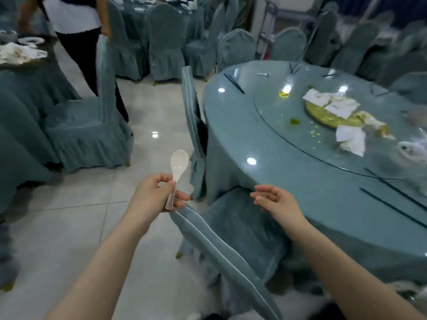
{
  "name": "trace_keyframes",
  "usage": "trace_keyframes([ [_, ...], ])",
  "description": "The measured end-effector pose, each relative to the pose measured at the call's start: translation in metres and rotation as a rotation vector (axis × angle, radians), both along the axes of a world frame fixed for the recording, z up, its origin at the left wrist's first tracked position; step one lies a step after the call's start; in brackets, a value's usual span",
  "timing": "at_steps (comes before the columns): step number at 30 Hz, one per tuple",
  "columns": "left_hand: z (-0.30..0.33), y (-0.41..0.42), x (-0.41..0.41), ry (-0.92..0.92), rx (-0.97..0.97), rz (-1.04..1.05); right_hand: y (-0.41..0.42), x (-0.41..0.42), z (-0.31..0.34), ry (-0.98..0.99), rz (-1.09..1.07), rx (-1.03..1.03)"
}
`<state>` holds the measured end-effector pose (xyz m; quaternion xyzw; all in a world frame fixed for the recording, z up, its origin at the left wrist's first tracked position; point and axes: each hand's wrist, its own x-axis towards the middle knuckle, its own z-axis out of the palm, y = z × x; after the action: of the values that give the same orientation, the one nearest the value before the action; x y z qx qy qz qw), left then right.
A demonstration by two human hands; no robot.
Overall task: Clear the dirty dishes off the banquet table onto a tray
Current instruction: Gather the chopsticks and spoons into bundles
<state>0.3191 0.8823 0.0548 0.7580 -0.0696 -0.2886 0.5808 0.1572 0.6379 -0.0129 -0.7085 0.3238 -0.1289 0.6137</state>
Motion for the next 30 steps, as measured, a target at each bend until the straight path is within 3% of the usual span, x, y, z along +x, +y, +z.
trace_keyframes([
  [11,-0.001,-0.133,-0.091,-0.023,-0.096,-0.261,-0.100,-0.196,-0.004,0.227,-0.395,-0.344],
  [16,-0.016,-0.235,-0.136,-0.045,-0.074,-0.307,-0.195,-0.274,-0.024,0.338,-0.477,-0.427],
  [24,-0.054,-0.386,-0.204,0.100,-0.039,-0.142,-0.383,-0.333,-0.086,0.621,-0.288,-0.577],
  [30,-0.068,-0.432,-0.218,0.098,0.083,-0.078,-0.466,-0.335,-0.118,0.910,-0.121,-0.780],
])
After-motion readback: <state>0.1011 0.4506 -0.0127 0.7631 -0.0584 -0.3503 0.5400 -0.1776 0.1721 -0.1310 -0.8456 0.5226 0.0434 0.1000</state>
